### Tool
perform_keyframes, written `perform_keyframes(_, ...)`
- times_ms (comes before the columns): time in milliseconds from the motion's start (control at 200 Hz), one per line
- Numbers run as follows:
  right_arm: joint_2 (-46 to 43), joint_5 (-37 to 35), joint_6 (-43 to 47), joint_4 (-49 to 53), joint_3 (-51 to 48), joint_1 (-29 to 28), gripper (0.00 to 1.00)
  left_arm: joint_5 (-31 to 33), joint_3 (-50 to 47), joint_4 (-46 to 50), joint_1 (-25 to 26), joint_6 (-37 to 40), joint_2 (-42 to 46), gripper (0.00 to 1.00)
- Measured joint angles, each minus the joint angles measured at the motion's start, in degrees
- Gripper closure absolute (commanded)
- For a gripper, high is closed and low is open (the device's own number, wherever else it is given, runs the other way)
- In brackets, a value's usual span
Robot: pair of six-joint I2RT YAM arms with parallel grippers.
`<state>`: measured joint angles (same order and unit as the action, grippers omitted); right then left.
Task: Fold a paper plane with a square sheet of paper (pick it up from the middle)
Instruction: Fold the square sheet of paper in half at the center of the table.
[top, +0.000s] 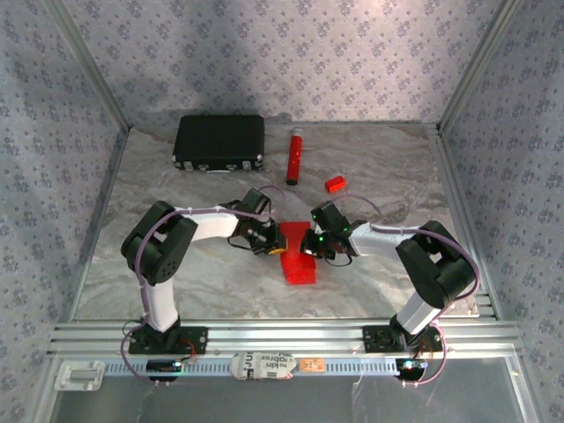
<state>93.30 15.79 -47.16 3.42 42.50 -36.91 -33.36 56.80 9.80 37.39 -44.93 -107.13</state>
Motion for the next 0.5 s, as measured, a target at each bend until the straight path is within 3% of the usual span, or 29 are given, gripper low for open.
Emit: perform_keyframes(500,-0.2,-0.1,0.0,-0.2,-0.3,0.0,1.0,0.3,0.0,4.0,0.0,1.3,4.1,0.86)
